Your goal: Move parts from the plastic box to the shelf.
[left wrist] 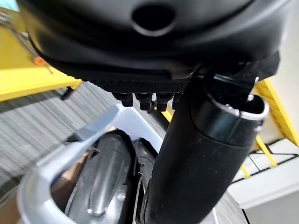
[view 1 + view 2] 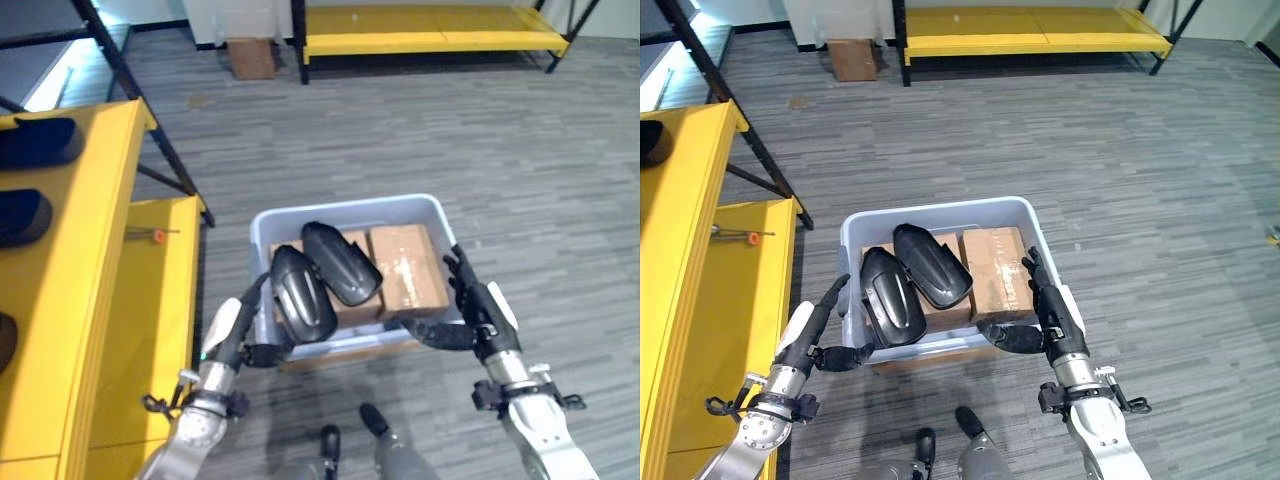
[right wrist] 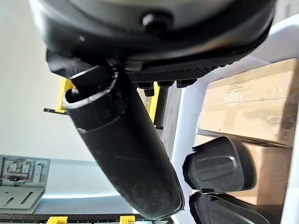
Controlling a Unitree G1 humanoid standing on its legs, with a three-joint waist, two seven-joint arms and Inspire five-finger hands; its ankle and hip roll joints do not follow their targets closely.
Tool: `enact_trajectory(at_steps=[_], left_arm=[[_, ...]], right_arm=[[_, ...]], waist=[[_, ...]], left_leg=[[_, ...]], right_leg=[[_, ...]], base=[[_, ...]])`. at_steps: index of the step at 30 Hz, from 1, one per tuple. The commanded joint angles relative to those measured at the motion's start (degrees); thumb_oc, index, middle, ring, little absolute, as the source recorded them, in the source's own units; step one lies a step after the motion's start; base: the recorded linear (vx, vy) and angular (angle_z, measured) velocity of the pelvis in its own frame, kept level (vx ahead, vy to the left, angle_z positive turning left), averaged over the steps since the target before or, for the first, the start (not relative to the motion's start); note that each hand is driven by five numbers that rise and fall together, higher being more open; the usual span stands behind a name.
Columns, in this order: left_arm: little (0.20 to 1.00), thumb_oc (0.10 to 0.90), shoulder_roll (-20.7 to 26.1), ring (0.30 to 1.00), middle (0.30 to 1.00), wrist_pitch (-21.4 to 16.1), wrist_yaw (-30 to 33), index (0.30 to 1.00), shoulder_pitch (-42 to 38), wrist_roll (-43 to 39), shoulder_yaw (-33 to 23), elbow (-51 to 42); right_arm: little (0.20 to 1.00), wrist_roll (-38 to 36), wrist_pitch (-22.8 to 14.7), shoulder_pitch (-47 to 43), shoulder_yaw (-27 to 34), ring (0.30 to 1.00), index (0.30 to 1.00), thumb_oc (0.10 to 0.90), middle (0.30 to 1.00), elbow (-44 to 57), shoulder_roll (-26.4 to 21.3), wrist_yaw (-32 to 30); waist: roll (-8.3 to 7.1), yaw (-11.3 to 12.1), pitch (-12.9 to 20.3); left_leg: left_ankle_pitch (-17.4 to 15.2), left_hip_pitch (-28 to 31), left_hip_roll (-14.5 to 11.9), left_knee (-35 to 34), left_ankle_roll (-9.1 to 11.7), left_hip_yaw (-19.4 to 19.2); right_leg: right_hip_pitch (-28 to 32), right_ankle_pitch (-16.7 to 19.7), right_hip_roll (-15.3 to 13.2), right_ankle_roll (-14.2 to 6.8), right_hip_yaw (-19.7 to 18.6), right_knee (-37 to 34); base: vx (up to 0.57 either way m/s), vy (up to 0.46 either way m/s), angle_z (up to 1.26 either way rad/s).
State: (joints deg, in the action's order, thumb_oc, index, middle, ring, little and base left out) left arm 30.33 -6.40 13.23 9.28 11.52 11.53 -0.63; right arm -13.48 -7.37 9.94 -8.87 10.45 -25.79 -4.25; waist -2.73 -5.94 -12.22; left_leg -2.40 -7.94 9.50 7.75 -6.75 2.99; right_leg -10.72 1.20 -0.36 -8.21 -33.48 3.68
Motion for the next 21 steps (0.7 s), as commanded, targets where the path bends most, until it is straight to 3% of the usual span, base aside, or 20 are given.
enact_trajectory(at_steps=[1, 2, 3, 5, 14, 17, 21], left_arm=[[1.000, 0.900, 2.4, 1.000, 1.000, -4.9, 4.0, 1.000, 0.7, -0.4, -4.2, -7.9], [1.000, 0.900, 2.5, 1.000, 1.000, -4.9, 4.0, 1.000, 0.7, -0.4, -4.3, -7.9], [1.000, 0.900, 2.3, 1.000, 1.000, -4.7, 4.5, 1.000, 0.9, -0.5, -4.4, -7.8], [1.000, 0.900, 2.0, 1.000, 1.000, -4.4, 4.7, 1.000, 0.9, -0.4, -4.8, -7.3], [1.000, 0.900, 0.8, 1.000, 1.000, -3.8, 2.0, 1.000, 3.0, -0.5, -4.1, -6.6], [1.000, 0.900, 1.1, 1.000, 1.000, -4.0, 1.4, 1.000, 3.4, -0.5, -4.1, -7.4], [1.000, 0.900, 2.2, 1.000, 1.000, -4.6, 1.6, 1.000, 2.9, -0.5, -4.2, -8.5]], right_arm=[[1.000, 1.6, -5.5, -8.0, 0.5, 1.000, 1.000, 0.900, 1.000, 4.3, -1.5, -1.0], [1.000, 1.6, -5.5, -8.1, 0.4, 1.000, 1.000, 0.900, 1.000, 4.3, -1.4, -1.0], [1.000, 2.1, -5.4, -8.4, -0.1, 1.000, 1.000, 0.900, 1.000, 4.3, -1.2, -1.1], [1.000, 2.9, -5.4, -9.4, -0.5, 1.000, 1.000, 0.900, 1.000, 4.1, -1.2, -1.1], [1.000, 4.1, -5.1, -6.3, 1.0, 1.000, 1.000, 0.900, 1.000, 5.7, -3.7, -0.3], [1.000, 7.9, -5.2, -7.8, 0.6, 1.000, 1.000, 0.900, 1.000, 6.1, -5.4, -0.7], [1.000, 20.7, -5.9, -17.1, -3.0, 1.000, 1.000, 0.900, 1.000, 6.4, -11.9, -3.4]], waist=[[-0.42, 3.4, 3.4], [-0.51, 3.3, 3.5], [-0.68, 3.5, 3.4], [-1.17, 3.6, 3.7], [-0.82, 2.7, 6.2], [-0.57, 3.2, 6.2], [-0.56, 4.6, 4.8]], left_leg=[[-1.9, -0.9, -7.6, -2.7, 2.8, -3.6], [-1.5, -1.1, -7.6, -2.9, 2.9, -3.6], [-1.7, -0.5, -8.3, -3.0, 3.2, -4.4], [-1.8, 0.0, -8.5, -3.5, 3.5, -5.2], [1.8, 2.3, -10.2, -9.4, 6.2, -2.1], [2.5, 2.9, -10.8, -10.5, 6.5, -1.7], [3.7, 1.9, -11.3, -10.8, 7.0, -0.7]], right_leg=[[0.0, 2.1, -1.7, -1.1, 13.2, -0.3], [-0.2, 2.5, -1.8, -1.1, 13.2, -0.5], [0.1, 3.0, -3.2, -1.0, 17.0, -1.4], [-0.1, 4.4, -4.6, -1.1, 20.1, -3.0], [3.1, 0.3, -3.0, 1.7, 23.2, -4.4], [3.6, -0.2, -2.7, 1.8, 23.9, -4.5], [2.8, -0.1, -2.4, 2.2, 24.8, -4.1]], base=[[-0.02, -0.054, -1.10], [0.00, -0.040, -1.16], [0.01, -0.023, -0.68], [0.01, -0.049, -0.37], [0.06, -0.131, 0.12], [0.04, -0.117, 0.24], [-0.01, -0.058, 0.06]])
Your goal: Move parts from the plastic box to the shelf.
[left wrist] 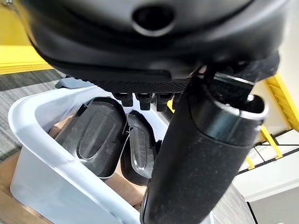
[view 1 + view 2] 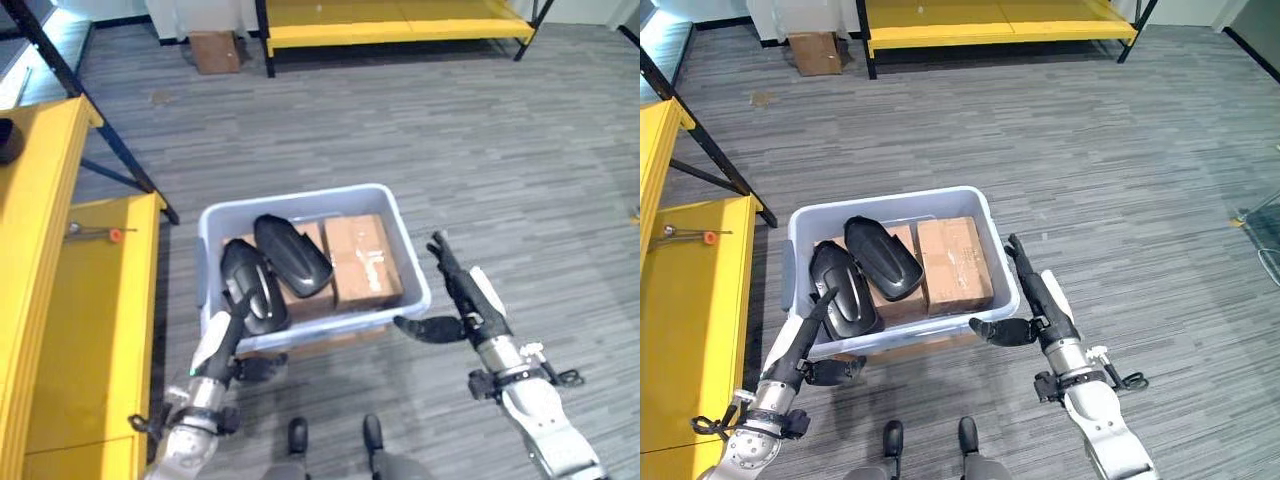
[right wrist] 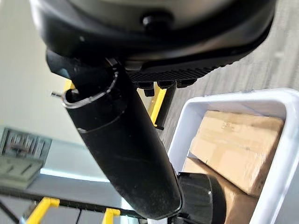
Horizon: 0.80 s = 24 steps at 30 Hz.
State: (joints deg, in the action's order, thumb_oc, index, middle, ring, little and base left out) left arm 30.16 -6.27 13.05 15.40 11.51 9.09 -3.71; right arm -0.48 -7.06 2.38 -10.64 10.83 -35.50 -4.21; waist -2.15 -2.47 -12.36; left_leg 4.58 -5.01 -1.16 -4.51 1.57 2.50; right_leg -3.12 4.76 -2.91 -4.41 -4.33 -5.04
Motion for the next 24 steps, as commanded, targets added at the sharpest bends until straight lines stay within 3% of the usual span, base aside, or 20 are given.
enact_trajectory(at_steps=[1, 5, 12, 17, 24], left_arm=[[1.000, 0.900, 2.7, 1.000, 1.000, -4.8, 1.9, 1.000, -3.4, -0.5, -1.3, -5.4], [1.000, 0.900, 3.9, 1.000, 1.000, -4.9, 2.5, 1.000, -4.7, -1.1, -0.4, -6.3], [1.000, 0.900, 4.8, 1.000, 1.000, -4.7, 4.6, 1.000, -6.9, -1.4, 0.5, -6.7], [1.000, 0.900, 4.7, 1.000, 1.000, -4.5, 6.7, 1.000, -8.1, -0.8, 0.2, -6.4], [1.000, 0.900, 4.5, 1.000, 1.000, -4.3, 8.0, 1.000, -8.3, 0.0, -0.2, -6.6]], right_arm=[[1.000, 9.0, -6.2, -11.6, -2.3, 1.000, 1.000, 0.900, 1.000, 5.8, -2.9, -3.9], [1.000, 15.2, -5.0, -25.5, -9.9, 1.000, 1.000, 0.900, 1.000, 2.9, -7.1, -5.3], [1.000, 21.5, -2.7, -37.8, -17.0, 1.000, 1.000, 0.900, 1.000, -2.1, -10.6, -6.5], [1.000, 27.6, -1.2, -42.6, -21.6, 1.000, 1.000, 0.900, 1.000, -6.6, -12.2, -6.8], [1.000, 31.8, -0.3, -43.1, -23.4, 1.000, 1.000, 0.900, 1.000, -9.0, -11.7, -6.9]], waist=[[-1.13, 1.4, 4.9], [-1.17, 3.2, 2.0], [-1.22, 5.0, -2.6], [-1.17, 6.5, -5.6], [-1.21, 7.5, -7.4]], left_leg=[[-3.6, -1.0, -0.7, 1.4, -1.3, 0.0], [-2.3, -3.3, -0.6, 1.7, -1.1, 1.2], [-1.6, -7.3, -0.1, 3.4, -1.1, 2.9], [-1.7, -9.9, 0.5, 4.6, -1.4, 4.5], [-1.7, -11.8, 1.1, 5.7, -1.5, 5.7]], right_leg=[[-4.7, -4.1, 0.2, -1.6, -4.2, 4.6], [-6.3, -3.5, 0.1, -1.4, -3.1, 5.2], [-10.1, -3.8, 0.0, -0.9, -2.0, 8.3], [-12.4, -4.9, -0.4, -0.6, -0.8, 10.4], [-13.4, -5.1, -0.7, -0.6, -0.1, 10.9]], base=[[-0.06, -0.044, 0.12], [-0.07, -0.027, 0.11], [-0.06, -0.002, 0.23], [-0.03, 0.002, 0.15], [0.00, 0.000, 0.09]])
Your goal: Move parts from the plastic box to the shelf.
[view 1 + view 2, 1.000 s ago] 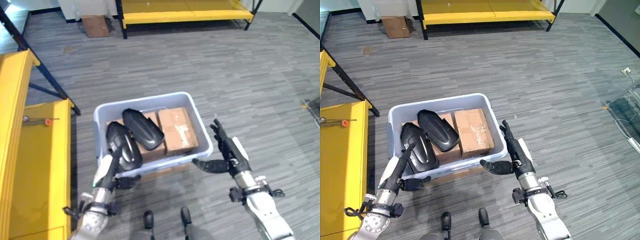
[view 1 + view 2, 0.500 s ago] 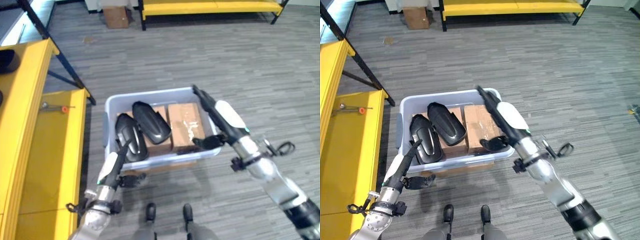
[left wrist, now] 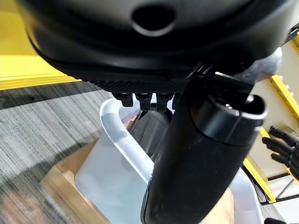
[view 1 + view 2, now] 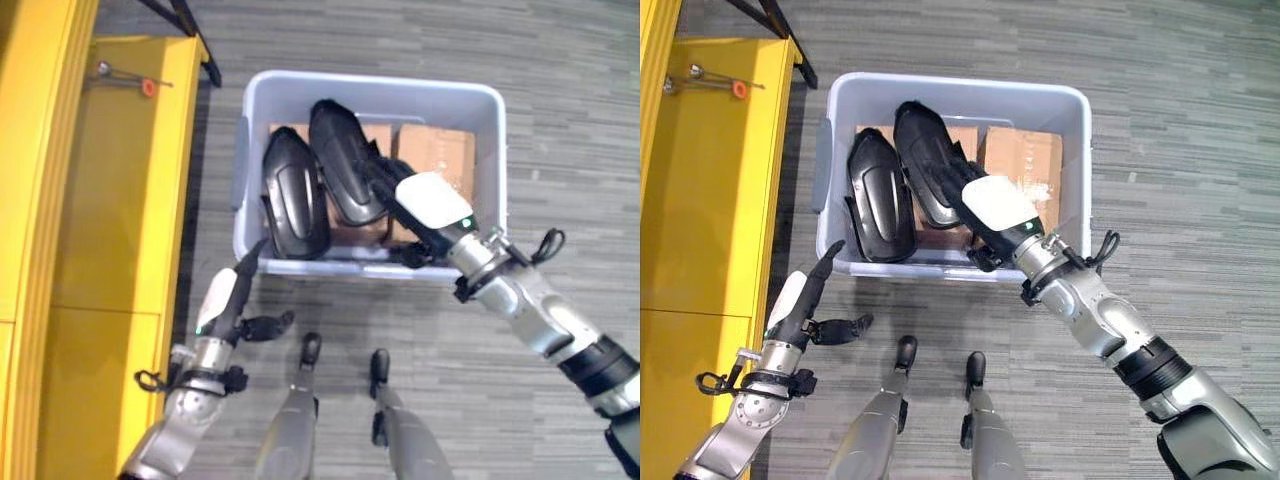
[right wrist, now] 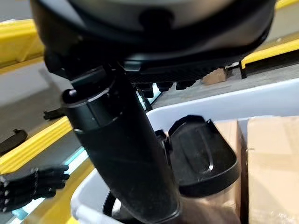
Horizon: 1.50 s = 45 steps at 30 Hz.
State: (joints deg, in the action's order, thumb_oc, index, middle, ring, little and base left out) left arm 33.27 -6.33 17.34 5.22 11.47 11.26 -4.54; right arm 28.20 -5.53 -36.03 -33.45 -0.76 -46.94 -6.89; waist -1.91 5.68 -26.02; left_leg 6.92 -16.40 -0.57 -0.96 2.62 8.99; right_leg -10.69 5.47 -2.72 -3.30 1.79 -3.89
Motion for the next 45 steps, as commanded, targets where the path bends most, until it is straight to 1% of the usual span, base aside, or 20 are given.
enact_trajectory(at_steps=[1, 9, 14, 17, 21, 28, 31, 36, 45], left_arm=[[1.000, 0.900, 1.5, 1.000, 1.000, -4.2, 4.0, 1.000, 1.9, 0.2, -2.6, -5.7], [1.000, 0.900, 1.2, 1.000, 1.000, -3.9, 5.7, 1.000, 2.5, 0.8, -3.5, -5.7], [1.000, 0.900, 1.5, 1.000, 1.000, -3.9, 6.8, 1.000, 2.3, 1.5, -3.3, -5.8], [1.000, 0.900, 1.5, 1.000, 1.000, -4.0, 7.4, 1.000, 1.9, 1.5, -3.2, -5.8], [1.000, 0.900, 1.2, 1.000, 1.000, -3.7, 8.4, 1.000, 1.6, 1.6, -3.1, -4.8], [1.000, 0.900, 0.4, 1.000, 1.000, -3.5, 9.3, 1.000, 0.3, 1.7, -2.5, -4.0], [1.000, 0.900, -0.3, 1.000, 1.000, -3.2, 10.1, 1.000, -0.5, 1.5, -2.0, -3.6], [1.000, 0.900, -0.2, 1.000, 1.000, -3.2, 10.6, 1.000, -0.9, 1.9, -2.3, -3.9], [1.000, 0.900, -0.8, 1.000, 1.000, -3.0, 11.9, 1.000, -1.1, 1.6, -2.5, -4.0]], right_arm=[[1.000, 3.7, -1.7, -4.8, -0.7, 1.000, 1.000, 0.900, 1.000, 2.0, -0.3, -4.5], [1.000, 6.6, 0.3, -4.2, 1.0, 1.000, 1.000, 0.900, 1.000, -2.2, -0.7, -7.6], [1.000, 12.1, 2.5, -7.5, 0.5, 1.000, 1.000, 0.900, 1.000, -5.5, -2.2, -11.0], [1.000, 14.2, 3.4, -9.4, -0.3, 1.000, 1.000, 0.900, 1.000, -7.0, -3.2, -12.2], [1.000, 14.9, 4.7, -10.9, -0.4, 1.000, 1.000, 0.900, 1.000, -9.0, -3.4, -13.5], [1.000, 15.2, 5.8, -13.1, -0.6, 1.000, 1.000, 0.900, 1.000, -10.9, -3.1, -14.9], [1.000, 15.1, 6.5, -14.8, -0.5, 1.000, 1.000, 0.900, 1.000, -11.3, -2.7, -15.8], [1.000, 14.9, 6.8, -15.7, 0.0, 1.000, 1.000, 0.900, 1.000, -11.0, -2.6, -16.3], [1.000, 13.8, 8.0, -18.3, -0.3, 1.000, 1.000, 0.900, 1.000, -14.2, -1.7, -17.8]], waist=[[-1.46, -0.5, 6.1], [-1.31, 0.0, 4.6], [-1.57, 1.0, 3.4], [-1.39, 1.2, 2.8], [-1.07, 1.4, 1.9], [-0.61, 1.7, 0.4], [-0.66, 1.7, -0.1], [-0.48, 1.9, -0.5], [-0.40, 2.5, -2.4]], left_leg=[[-4.1, -0.8, 0.6, 2.3, -2.5, -0.6], [-3.8, -2.3, 1.1, 2.5, -2.6, 0.1], [-3.8, -3.4, 1.4, 2.7, -2.7, 0.2], [-3.9, -4.2, 1.8, 3.2, -2.6, 0.4], [-4.1, -5.5, 2.4, 4.2, -2.7, 0.5], [-4.7, -7.6, 3.2, 5.7, -2.8, 0.2], [-5.3, -9.0, 3.7, 6.9, -3.0, -0.2], [-5.6, -9.9, 4.1, 7.6, -3.0, -0.1], [-6.5, -12.4, 5.0, 9.8, -3.1, 0.0]], right_leg=[[-6.0, -5.8, -0.9, -1.7, -6.1, 9.8], [-7.1, -5.8, -1.2, -1.9, -5.5, 10.0], [-7.8, -5.5, -1.5, -2.0, -5.6, 9.7], [-8.2, -5.5, -1.8, -2.2, -5.4, 9.7], [-9.0, -5.5, -2.0, -2.2, -5.5, 10.0], [-10.7, -5.3, -2.2, -2.3, -6.0, 10.6], [-11.6, -5.0, -2.3, -2.3, -6.6, 10.6], [-11.9, -5.1, -2.4, -2.3, -6.6, 10.6], [-13.6, -5.2, -2.3, -2.4, -6.7, 11.5]], base=[[0.00, 0.003, 0.09], [0.00, 0.005, 0.03], [0.01, 0.010, 0.01], [0.00, 0.000, 0.00], [0.01, 0.012, 0.02], [0.00, 0.005, 0.00], [0.04, 0.027, -0.03], [0.01, 0.002, 0.00], [0.00, 0.000, 0.00]])
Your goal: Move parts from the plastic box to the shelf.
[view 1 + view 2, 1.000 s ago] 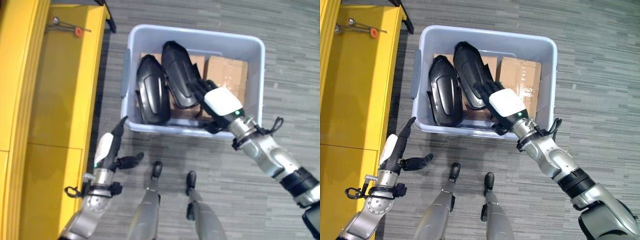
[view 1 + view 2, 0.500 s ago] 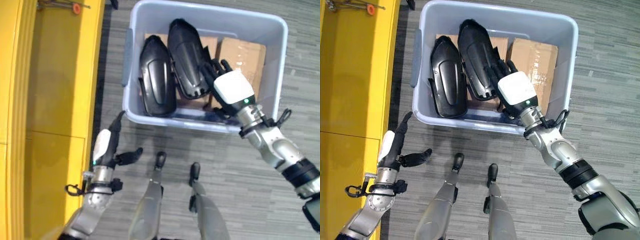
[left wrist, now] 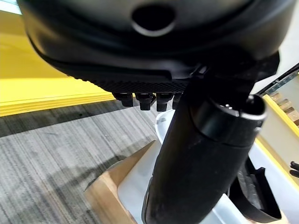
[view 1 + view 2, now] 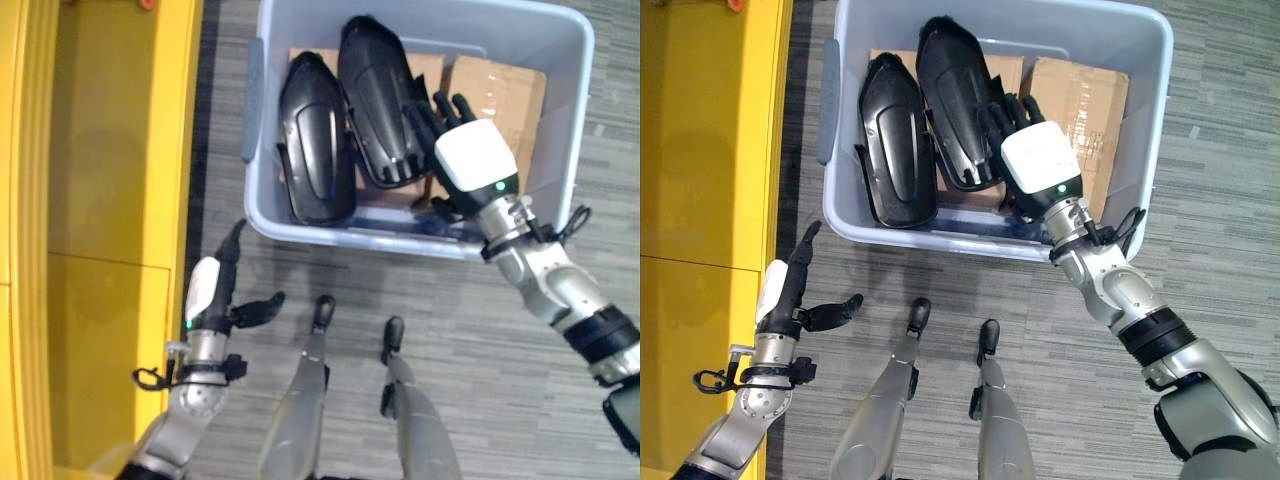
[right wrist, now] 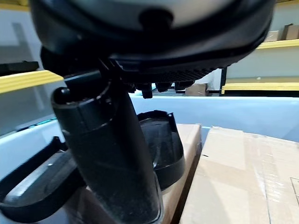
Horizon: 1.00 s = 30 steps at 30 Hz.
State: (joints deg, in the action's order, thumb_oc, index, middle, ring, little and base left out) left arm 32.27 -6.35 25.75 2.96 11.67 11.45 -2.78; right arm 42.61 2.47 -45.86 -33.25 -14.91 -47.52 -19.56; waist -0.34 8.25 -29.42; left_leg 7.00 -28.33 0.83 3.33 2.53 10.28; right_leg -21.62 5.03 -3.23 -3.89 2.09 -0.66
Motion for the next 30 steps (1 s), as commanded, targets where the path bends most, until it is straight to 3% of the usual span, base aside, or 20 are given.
enact_trajectory(at_steps=[1, 24, 26, 30], left_arm=[[1.000, 0.900, 0.2, 1.000, 1.000, -3.0, 3.6, 1.000, 1.0, 1.4, -2.5, -5.6], [1.000, 0.900, -0.2, 1.000, 1.000, -2.3, 6.6, 1.000, -1.0, 1.7, -2.3, -5.4], [1.000, 0.900, -0.2, 1.000, 1.000, -2.2, 6.6, 1.000, -1.0, 1.8, -2.3, -5.2], [1.000, 0.900, -0.2, 1.000, 1.000, -2.1, 6.6, 1.000, -1.4, 1.9, -2.1, -4.8]], right_arm=[[1.000, -0.7, 0.1, -8.9, -0.6, 1.000, 1.000, 0.900, 1.000, -0.5, -0.9, -5.4], [1.000, 1.2, 2.8, -13.9, -7.9, 1.000, 1.000, 0.900, 1.000, -12.7, 5.6, -5.3], [0.300, 1.9, 3.2, -13.7, -8.8, 0.300, 0.300, 0.400, 0.300, -14.8, 6.0, -4.7], [0.300, 1.2, 3.7, -13.0, -9.8, 0.300, 0.300, 0.400, 0.300, -20.0, 7.1, -4.1]], waist=[[-2.08, 0.0, 0.7], [-3.00, 1.7, -0.4], [-3.08, 1.7, -0.4], [-3.16, 1.8, -0.4]], left_leg=[[-6.7, -0.8, 3.7, 5.9, -3.0, -1.3], [-7.0, -9.6, 5.1, 8.4, -3.1, 0.5], [-6.9, -10.0, 5.1, 8.5, -3.1, 0.6], [-6.9, -10.2, 5.3, 8.7, -3.1, 0.8]], right_leg=[[-3.0, -4.8, -1.7, -1.8, -7.0, 8.5], [-10.4, -5.1, -1.3, -1.7, -5.5, 9.8], [-10.6, -5.1, -1.4, -1.7, -5.3, 9.8], [-10.5, -5.1, -1.4, -1.7, -5.0, 9.8]], base=[[0.00, 0.000, 0.00], [0.00, -0.002, 0.04], [-0.01, 0.002, 0.04], [-0.01, 0.006, 0.05]])
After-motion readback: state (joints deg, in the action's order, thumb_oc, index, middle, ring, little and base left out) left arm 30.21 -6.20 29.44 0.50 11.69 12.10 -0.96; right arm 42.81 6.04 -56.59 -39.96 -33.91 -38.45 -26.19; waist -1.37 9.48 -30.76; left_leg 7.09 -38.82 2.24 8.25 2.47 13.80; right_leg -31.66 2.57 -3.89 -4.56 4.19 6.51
